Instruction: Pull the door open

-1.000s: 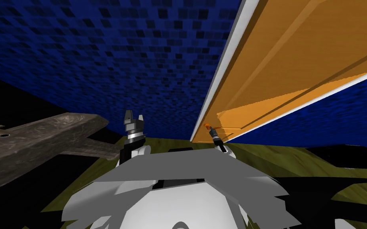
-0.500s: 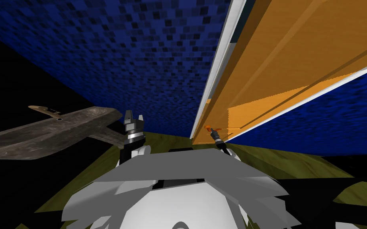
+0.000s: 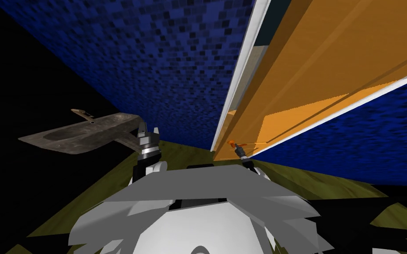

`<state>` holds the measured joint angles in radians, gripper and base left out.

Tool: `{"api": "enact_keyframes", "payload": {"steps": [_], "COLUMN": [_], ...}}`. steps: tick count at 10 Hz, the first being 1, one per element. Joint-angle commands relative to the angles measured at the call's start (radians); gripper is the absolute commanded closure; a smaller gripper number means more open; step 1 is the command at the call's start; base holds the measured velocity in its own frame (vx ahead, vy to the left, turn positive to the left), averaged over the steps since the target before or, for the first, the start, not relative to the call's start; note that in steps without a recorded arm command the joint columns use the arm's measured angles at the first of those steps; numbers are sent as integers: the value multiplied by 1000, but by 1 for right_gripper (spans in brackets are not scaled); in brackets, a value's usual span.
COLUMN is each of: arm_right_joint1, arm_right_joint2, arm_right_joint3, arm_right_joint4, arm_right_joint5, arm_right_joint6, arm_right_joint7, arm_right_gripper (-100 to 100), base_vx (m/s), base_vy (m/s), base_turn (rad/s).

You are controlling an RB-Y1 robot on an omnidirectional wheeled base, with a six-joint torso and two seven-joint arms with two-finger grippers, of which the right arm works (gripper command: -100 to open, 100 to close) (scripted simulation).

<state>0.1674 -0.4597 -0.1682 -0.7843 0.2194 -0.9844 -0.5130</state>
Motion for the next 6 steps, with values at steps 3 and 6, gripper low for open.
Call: {"api": "enact_keyframes", "payload": {"steps": [3,6], "arm_right_joint1": [41,49], "arm_right_joint2": [-26,-28], "arm_right_joint3": [-4,0], "arm_right_joint4": [11,25], "arm_right_joint5": [15,23], "arm_right_joint6": [-70,-97], "arm_right_joint7": [-28,-34], "arm_right_gripper": [100,100], "base_vx": [-202,-167], "base_vy": [-81,-78], "base_turn": [163,114]}}
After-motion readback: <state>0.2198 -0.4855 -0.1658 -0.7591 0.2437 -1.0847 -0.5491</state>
